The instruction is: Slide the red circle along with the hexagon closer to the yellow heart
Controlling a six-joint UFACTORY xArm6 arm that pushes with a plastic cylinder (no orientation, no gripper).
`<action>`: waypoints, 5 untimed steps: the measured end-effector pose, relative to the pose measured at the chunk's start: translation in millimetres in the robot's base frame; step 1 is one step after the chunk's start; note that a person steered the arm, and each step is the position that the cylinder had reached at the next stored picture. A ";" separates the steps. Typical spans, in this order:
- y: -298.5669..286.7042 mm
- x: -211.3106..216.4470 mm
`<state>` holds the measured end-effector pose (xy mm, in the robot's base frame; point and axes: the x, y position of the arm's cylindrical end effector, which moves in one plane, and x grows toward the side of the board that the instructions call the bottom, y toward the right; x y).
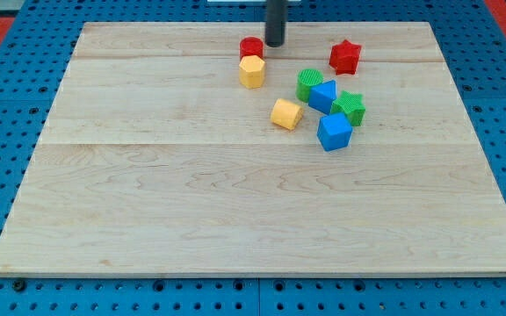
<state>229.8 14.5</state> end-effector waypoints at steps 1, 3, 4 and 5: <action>-6.7 20.0; 50.6 87.7; 44.9 93.6; 46.2 74.8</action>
<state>304.6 60.7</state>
